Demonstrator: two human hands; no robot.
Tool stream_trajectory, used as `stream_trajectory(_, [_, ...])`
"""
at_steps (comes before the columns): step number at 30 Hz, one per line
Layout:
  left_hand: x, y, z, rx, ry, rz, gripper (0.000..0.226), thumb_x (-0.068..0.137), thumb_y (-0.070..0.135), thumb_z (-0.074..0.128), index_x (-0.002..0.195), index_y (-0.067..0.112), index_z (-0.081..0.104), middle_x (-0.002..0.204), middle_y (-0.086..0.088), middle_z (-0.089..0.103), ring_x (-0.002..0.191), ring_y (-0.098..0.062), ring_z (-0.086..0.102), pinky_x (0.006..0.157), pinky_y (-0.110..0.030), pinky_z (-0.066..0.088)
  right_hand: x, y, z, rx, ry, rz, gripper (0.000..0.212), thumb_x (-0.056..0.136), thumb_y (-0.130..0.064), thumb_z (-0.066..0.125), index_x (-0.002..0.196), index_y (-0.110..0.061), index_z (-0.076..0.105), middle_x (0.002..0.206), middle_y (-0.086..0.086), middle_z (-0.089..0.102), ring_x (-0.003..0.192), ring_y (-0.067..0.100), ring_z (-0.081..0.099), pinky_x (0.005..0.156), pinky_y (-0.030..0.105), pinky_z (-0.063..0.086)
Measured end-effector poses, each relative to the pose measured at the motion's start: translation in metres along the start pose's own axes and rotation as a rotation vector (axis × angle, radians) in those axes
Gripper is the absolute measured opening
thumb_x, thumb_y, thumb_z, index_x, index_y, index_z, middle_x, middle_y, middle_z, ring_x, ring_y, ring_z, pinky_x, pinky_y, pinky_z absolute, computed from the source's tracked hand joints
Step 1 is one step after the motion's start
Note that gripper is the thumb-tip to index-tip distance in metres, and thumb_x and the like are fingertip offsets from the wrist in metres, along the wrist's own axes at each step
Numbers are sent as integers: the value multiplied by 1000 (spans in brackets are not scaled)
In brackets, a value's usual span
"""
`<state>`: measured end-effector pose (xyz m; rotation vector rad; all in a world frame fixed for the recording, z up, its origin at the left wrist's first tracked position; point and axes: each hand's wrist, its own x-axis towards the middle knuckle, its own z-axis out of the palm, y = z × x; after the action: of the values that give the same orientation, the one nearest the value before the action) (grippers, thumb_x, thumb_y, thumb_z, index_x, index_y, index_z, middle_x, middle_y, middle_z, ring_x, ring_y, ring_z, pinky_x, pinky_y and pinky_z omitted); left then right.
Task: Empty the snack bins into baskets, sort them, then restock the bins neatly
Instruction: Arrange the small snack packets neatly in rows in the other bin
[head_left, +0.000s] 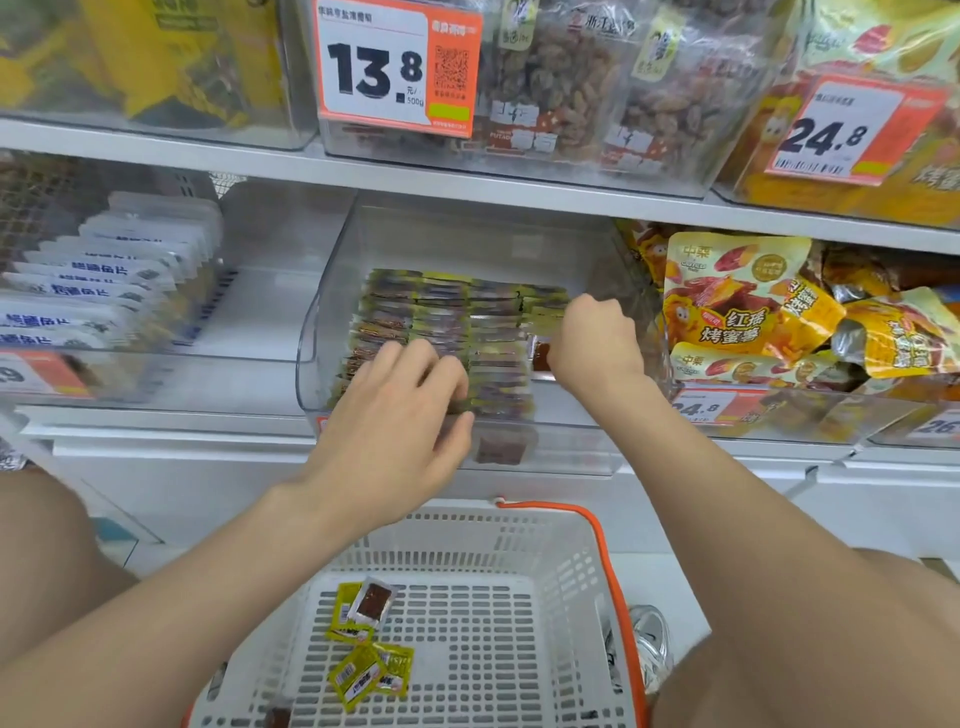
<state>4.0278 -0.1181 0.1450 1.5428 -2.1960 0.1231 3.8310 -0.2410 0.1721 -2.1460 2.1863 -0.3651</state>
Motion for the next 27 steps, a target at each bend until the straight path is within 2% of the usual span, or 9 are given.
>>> stream_trajectory(3, [-19,13,-12,-49,111,-37,26,89,41,58,74,26,43,71,9,48,72,-21,49,58,-34,37,-39,-15,-22,134,174,-221,12,97,-22,54,98,-12,60,88,9,68,88,38,65,68,38,45])
stream_trajectory(5, [-35,15,-3,-10,-186,-120,32,88,49,52,72,21,49,69,6,57,72,-23,59,57,-33,41,-84,-23,-31,392,170,-380,6,90,-22,59,90,-23,65,69,-5,69,69,18,67,68,33,51])
stream_trajectory(9, [-69,-18,58,13,-912,-181,23,92,42,51,91,25,67,91,0,69,89,-27,69,79,-39,58,-165,-28,14,394,-370,-475,10,87,-27,59,81,-25,66,61,-8,66,63,10,64,70,31,57])
stream_trajectory(12, [-95,-49,100,27,-1185,-274,25,98,27,56,97,8,72,93,-14,70,90,-33,69,77,-35,54,-181,-25,94,77,-663,-517,18,90,-29,53,99,-21,66,95,6,68,97,31,66,84,43,58])
stream_trajectory(15, [-135,-75,139,81,-1268,-381,24,97,17,61,76,8,55,75,-7,54,76,-29,60,74,-40,50,-179,-18,165,-27,-842,-412,11,97,-18,53,87,-14,54,98,12,55,104,37,60,80,36,49])
stream_trajectory(17, [-168,-88,164,122,-1330,-427,8,95,12,65,101,9,61,88,-4,58,90,-29,66,76,-40,53,-180,-12,206,-44,-880,-350,21,98,-14,52,78,-14,45,92,11,54,91,34,58,73,34,43])
stream_trajectory(18, [-186,-94,178,130,-1338,-464,23,92,9,66,114,12,61,99,-4,63,95,-29,68,75,-39,52,-181,-12,224,-64,-896,-320,18,100,-15,52,83,-13,46,96,12,55,89,33,57,72,35,42])
stream_trajectory(22, [-224,-95,211,265,-1386,-425,34,91,7,67,124,15,66,122,-6,66,119,-30,64,92,-38,53,-195,-15,286,-140,-975,-302,24,97,-35,62,107,-16,54,111,9,59,99,30,63,72,37,45])
stream_trajectory(27, [-257,-92,247,432,-1361,-301,40,100,12,57,140,13,55,147,-10,50,144,-37,33,122,-53,24,-216,-22,339,-131,-975,-207,42,97,-54,61,111,-14,58,111,8,65,101,31,67,74,39,53])
